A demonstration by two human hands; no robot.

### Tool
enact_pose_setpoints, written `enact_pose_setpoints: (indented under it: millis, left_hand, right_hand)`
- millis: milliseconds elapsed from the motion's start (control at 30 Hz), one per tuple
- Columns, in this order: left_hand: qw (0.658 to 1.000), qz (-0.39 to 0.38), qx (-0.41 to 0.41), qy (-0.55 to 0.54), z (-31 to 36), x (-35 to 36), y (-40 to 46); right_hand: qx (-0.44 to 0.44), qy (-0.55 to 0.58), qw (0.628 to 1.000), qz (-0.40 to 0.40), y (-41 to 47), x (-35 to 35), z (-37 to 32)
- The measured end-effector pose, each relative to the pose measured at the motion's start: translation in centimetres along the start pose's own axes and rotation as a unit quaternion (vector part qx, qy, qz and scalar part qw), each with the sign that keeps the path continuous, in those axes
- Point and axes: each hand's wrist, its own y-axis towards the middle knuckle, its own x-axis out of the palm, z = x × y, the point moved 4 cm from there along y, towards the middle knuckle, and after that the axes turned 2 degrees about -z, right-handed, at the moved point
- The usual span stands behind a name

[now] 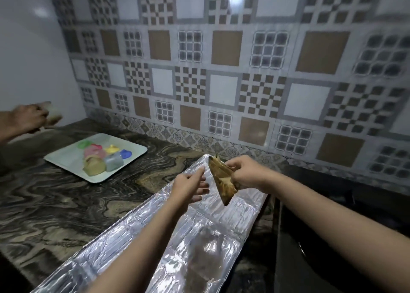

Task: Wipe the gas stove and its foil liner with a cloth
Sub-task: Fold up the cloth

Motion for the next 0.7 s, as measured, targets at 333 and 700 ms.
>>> enact_pose_setpoints:
  millis: [333, 700]
  left_hand:
    - [0.982, -0.15, 0.035, -0.106, 4.8, 4.9, -4.7]
    - [0.972, -0.193, 0.098, -0.089, 7.2, 10.5, -8.8]
  right_hand:
    - [-0.108, -0.028, 0.992, 0.06, -6.1, -2.7, -1.2]
    - [-0.166, 0.059, 0.981, 0.084, -11.0, -7.7, 2.0]
